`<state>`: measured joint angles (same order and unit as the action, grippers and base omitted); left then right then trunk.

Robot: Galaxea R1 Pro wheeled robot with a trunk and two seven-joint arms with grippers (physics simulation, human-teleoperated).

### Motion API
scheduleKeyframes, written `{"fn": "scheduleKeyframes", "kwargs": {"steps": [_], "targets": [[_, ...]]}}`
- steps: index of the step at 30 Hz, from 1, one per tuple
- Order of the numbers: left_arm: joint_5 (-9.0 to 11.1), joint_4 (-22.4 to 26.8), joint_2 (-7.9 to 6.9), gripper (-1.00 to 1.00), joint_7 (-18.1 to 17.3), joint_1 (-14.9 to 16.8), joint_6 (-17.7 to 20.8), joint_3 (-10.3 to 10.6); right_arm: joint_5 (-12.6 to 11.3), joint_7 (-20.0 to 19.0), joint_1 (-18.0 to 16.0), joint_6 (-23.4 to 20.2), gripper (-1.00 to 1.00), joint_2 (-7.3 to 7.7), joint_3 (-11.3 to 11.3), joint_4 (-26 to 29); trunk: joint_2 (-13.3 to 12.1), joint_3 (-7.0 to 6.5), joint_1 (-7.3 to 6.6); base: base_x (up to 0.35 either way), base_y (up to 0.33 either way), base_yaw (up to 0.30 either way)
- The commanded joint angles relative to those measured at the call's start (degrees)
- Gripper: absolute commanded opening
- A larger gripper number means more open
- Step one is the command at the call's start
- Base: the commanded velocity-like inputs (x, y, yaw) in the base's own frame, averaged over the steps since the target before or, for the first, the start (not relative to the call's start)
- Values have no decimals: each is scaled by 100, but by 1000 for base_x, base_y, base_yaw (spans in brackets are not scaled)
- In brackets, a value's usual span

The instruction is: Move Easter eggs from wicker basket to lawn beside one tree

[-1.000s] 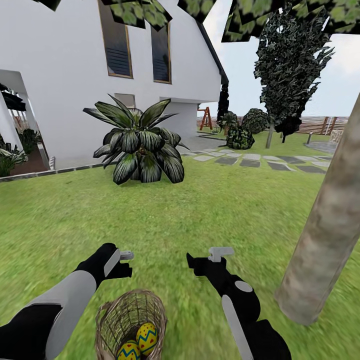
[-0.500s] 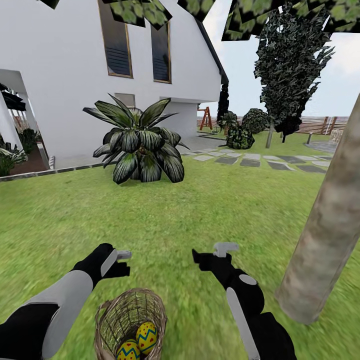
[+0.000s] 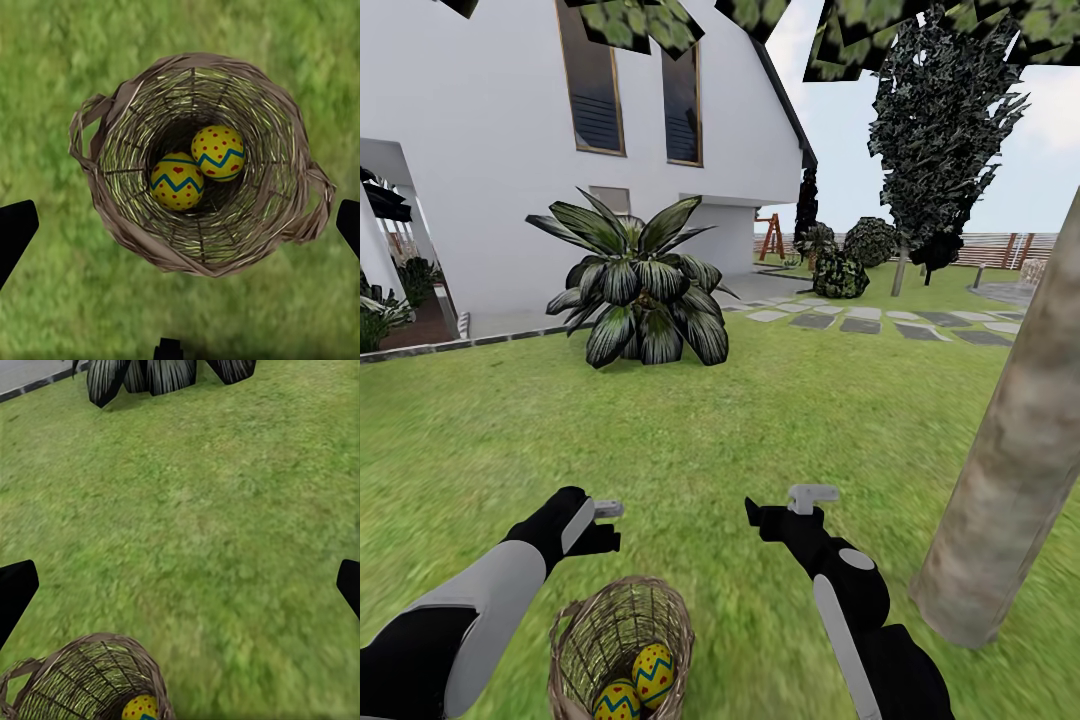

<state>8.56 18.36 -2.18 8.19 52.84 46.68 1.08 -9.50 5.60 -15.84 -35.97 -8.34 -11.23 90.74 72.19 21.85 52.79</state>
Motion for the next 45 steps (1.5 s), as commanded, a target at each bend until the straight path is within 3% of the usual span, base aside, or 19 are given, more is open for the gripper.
{"fn": "scheduleKeyframes", "kwargs": {"steps": [1,13,14,45], "targets": [[62,9,-1,100,45,2,24,12,-60,59,-5,-22,100,0,-7,7,4,7,0,0,0,0],[33,104,-63,100,-277,-10,15,-34,-61,63,27,27,100,15,-121,14,4,7,0,0,0,0],[33,106,-65,100,-897,-10,9,-35,-61,64,27,27,100,16,-121,14,4,7,0,0,0,0],[35,223,-111,100,-967,-11,-168,-78,-61,64,27,11,100,16,-125,14,4,7,0,0,0,0]]}}
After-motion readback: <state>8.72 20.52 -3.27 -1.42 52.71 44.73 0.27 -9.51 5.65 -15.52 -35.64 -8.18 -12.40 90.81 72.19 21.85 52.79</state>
